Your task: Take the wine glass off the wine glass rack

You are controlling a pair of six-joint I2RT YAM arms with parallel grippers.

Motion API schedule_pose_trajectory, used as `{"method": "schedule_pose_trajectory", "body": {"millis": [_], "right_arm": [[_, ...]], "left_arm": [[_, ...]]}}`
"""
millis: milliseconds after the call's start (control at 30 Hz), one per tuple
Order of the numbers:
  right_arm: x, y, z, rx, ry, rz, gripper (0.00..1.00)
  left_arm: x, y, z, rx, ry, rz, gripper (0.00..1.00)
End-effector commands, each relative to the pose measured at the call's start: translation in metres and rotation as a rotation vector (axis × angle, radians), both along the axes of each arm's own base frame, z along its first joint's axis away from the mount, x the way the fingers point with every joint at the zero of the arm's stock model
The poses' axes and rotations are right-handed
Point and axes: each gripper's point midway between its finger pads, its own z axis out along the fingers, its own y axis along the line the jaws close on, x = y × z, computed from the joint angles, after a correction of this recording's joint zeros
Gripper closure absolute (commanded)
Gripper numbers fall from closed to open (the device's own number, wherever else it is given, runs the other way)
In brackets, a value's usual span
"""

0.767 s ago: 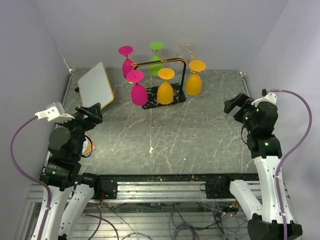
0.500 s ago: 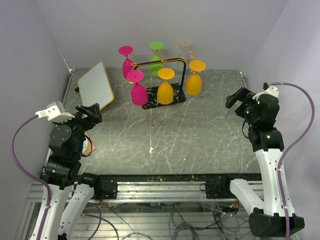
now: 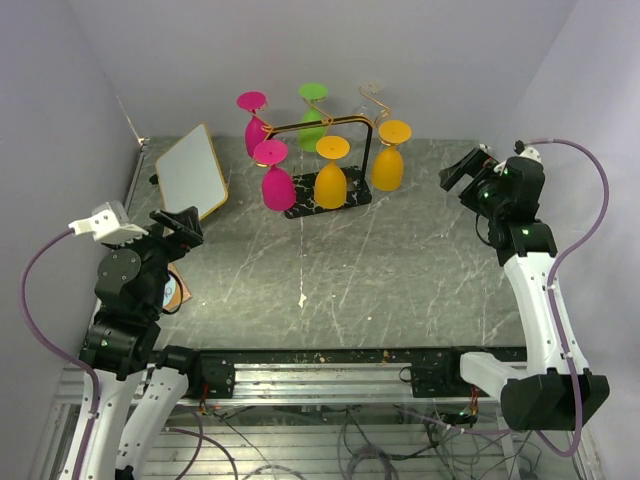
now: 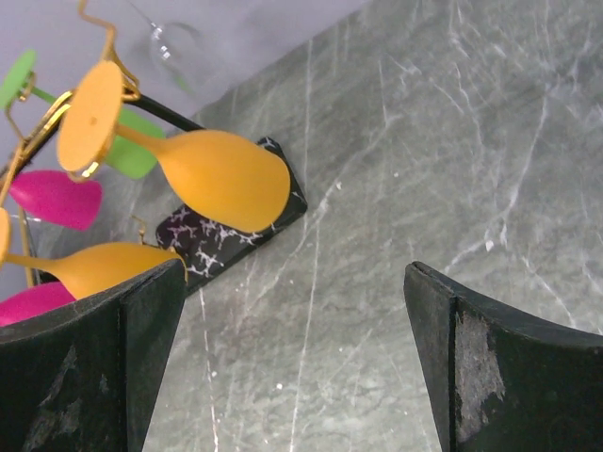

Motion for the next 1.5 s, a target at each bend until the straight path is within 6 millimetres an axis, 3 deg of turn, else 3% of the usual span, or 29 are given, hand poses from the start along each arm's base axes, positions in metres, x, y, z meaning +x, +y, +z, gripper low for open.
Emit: {"method": "schedule_pose_trajectory", "body": {"millis": [0,233,400,567,733,933,1100,1167,1467], "right_arm": [[0.009,-0.001,0.035,-0.008,-0.102,-0.007,0.0],[0.037,0.02,0.047,0.106,-0.141,0.064,0.0],[0.068,0.052,0.067,0.229,-0.209,0.219,0.0],[0.084,0.077,0.087,0.306,-0.281,0.366,0.01],[0.106,0.096,0.077,0.327,-0.241,0.454,0.07],[0.128,0.104,0.054,0.295,-0.151,0.455,0.18],[0.136,0.109,0.034,0.257,-0.088,0.453,0.28],[0.137,0.108,0.03,0.252,-0.073,0.451,0.38],[0.141,0.103,0.019,0.214,-0.039,0.422,0.47]], "left_arm": [[-0.002,0.001,0.018,0.015,-0.036,-0.005,0.04],[-0.002,-0.007,0.02,0.003,-0.038,-0.046,0.04],[0.0,-0.014,0.019,-0.008,-0.025,-0.08,0.04],[0.001,-0.022,0.017,-0.027,-0.018,-0.121,0.04],[0.003,-0.028,0.016,-0.041,-0.02,-0.148,0.04],[0.002,-0.029,0.022,-0.031,-0.024,-0.158,0.04],[0.0,-0.027,0.026,-0.022,-0.029,-0.149,0.04],[0.0,-0.027,0.027,-0.021,-0.032,-0.15,0.04],[0.001,-0.032,0.027,-0.026,-0.037,-0.177,0.04]]}}
